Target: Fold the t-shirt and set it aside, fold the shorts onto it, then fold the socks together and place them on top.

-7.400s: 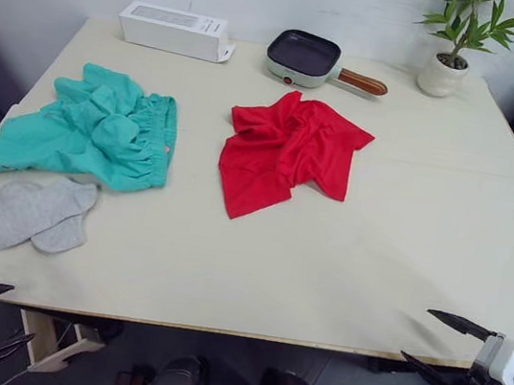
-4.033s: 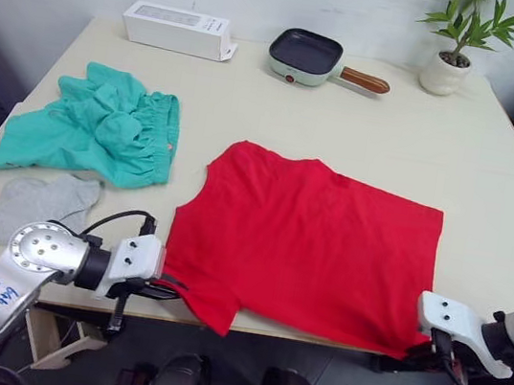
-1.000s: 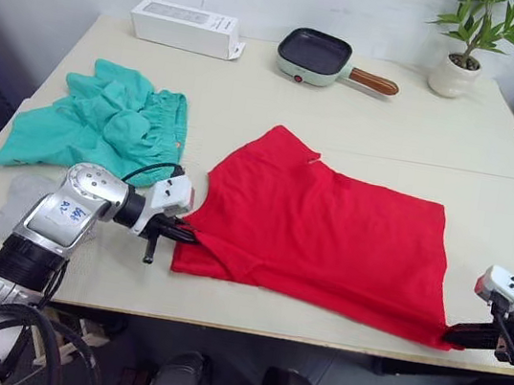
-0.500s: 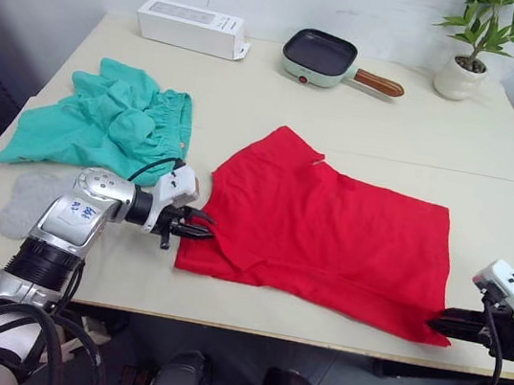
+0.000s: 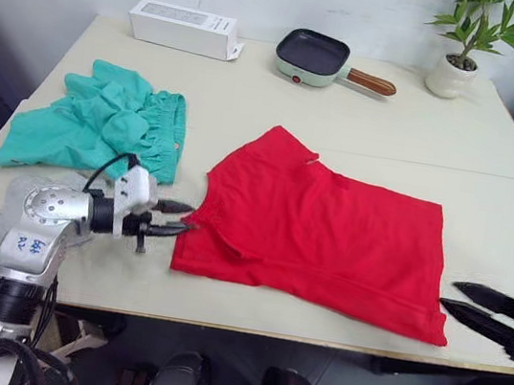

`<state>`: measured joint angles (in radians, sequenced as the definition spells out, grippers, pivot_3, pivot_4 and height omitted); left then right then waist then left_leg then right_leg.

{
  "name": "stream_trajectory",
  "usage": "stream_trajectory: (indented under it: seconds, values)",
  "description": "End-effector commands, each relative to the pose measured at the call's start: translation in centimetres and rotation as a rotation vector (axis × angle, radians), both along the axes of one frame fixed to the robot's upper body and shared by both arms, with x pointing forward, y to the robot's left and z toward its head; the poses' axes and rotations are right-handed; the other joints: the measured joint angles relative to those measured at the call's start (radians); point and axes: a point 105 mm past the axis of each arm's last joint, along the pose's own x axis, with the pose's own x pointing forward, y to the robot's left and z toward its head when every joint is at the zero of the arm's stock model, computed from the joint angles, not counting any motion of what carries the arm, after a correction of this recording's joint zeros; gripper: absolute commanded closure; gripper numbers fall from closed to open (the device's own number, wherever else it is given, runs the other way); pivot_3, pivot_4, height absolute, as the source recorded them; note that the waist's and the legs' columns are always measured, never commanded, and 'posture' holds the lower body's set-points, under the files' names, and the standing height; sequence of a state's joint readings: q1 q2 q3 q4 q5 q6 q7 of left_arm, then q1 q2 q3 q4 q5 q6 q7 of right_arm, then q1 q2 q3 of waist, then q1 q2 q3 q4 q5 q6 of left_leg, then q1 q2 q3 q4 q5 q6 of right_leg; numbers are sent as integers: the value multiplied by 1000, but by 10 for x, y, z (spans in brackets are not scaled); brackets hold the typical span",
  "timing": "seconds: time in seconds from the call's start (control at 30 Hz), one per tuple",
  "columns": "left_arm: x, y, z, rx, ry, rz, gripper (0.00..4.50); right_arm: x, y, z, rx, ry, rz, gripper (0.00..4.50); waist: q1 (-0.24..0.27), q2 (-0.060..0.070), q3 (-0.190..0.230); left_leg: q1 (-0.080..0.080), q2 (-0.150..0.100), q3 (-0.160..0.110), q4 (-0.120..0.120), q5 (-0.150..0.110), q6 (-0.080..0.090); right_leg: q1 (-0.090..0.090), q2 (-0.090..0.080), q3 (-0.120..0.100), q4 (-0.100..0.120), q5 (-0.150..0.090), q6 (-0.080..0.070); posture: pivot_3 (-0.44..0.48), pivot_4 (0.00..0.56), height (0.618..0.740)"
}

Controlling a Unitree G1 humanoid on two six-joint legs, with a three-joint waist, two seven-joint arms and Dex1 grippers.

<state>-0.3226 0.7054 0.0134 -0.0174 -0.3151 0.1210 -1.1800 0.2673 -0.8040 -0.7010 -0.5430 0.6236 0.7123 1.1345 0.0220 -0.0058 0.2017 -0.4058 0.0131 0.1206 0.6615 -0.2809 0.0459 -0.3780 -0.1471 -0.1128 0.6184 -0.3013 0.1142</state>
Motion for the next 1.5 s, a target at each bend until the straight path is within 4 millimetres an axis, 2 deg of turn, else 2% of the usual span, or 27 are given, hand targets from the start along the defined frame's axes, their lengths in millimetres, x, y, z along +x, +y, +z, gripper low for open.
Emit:
stream_trajectory:
  seconds: [0.03,0.07,0.1,0.17,0.27,0.43,0.5,0.6,0.67,0.73,0.8,0.87,0.97,1.1,1.2,1.33,1.5]
  values:
    - [-13,-26,-6,2,-31,-129,4286,3,32,-15,-52,-126,113,3806,5,0,0,0,-1,0,0,0,0,0,0,0,-1,0,0,0,150,740]
    - [-15,-37,-13,19,-40,-170,4500,6,41,-23,-48,-146,148,4189,6,0,0,0,-1,0,0,0,0,0,0,0,-1,0,0,0,150,740]
    - [-16,-46,-20,34,-48,-198,4500,7,49,-32,-40,-148,178,4489,5,0,0,-1,-1,0,0,0,1,0,0,0,-1,0,1,0,150,740]
    - [-12,-58,-27,42,-61,-221,4500,10,56,-46,-43,-153,206,4489,4,0,0,0,-2,2,0,0,1,0,0,1,-2,1,2,0,150,740]
    - [2,-70,-31,34,-86,-198,4500,17,51,-61,-62,-172,182,4489,2,0,0,-1,-2,3,0,0,2,-1,0,1,-1,1,2,0,150,740]
    - [34,-77,-35,29,-111,-67,4500,22,20,-82,-100,-175,72,4489,3,0,0,0,-2,3,1,1,4,-1,1,-5,0,1,2,0,150,740]
    - [49,-68,-38,30,-108,39,4500,22,0,-88,-107,-170,-24,4489,2,0,0,0,-2,3,1,3,8,0,1,-6,0,1,2,0,150,740]
    - [56,-54,-42,27,-106,127,4500,20,-25,-91,-144,-202,-144,4489,1,0,0,0,-2,3,1,3,9,0,0,-6,0,1,2,0,150,740]
    - [57,-46,-29,-59,-137,179,4500,20,-39,-83,-117,-245,-246,4489,-2,0,0,1,-2,3,1,2,7,0,0,-5,0,1,2,0,150,740]
    - [53,-40,-3,-236,-126,222,4500,21,-46,-68,-54,-292,-321,4489,-7,0,0,1,-1,3,1,0,3,0,0,-1,1,1,2,0,150,740]
    - [43,-35,14,-315,-102,207,4500,22,-41,-55,18,-318,-339,4489,-11,0,0,1,0,2,1,0,2,0,0,1,1,1,2,0,150,740]
    - [26,-35,17,-273,-99,157,4500,21,-21,-44,94,-324,-298,4489,-17,0,0,1,0,1,1,0,2,0,-1,1,1,1,2,0,150,740]
    - [3,-41,7,-198,-76,106,4500,20,31,-41,154,-322,-177,4489,-23,4,-3,1,0,0,-1,0,1,0,0,1,1,1,1,0,150,740]
    - [-9,-56,-8,-253,-33,199,4500,24,97,-58,192,-296,-132,4489,-23,4,-3,2,0,1,-2,0,0,0,0,1,1,0,1,0,150,740]
    - [-16,-61,-26,-210,-49,253,4500,28,121,-79,128,-284,-134,4489,-20,4,-3,1,-1,1,-2,0,0,-1,-1,2,0,0,1,0,150,740]
    - [-13,-51,-46,-152,-67,367,4500,38,118,-98,65,-295,-222,4489,-20,4,-4,0,-1,2,-3,-1,0,-4,-1,3,-1,0,0,0,150,740]
    - [-3,-21,-62,-109,-28,552,4500,41,73,-109,15,-281,-375,4489,-20,2,-5,0,-1,3,-7,0,0,-5,0,4,-1,0,0,0,150,740]
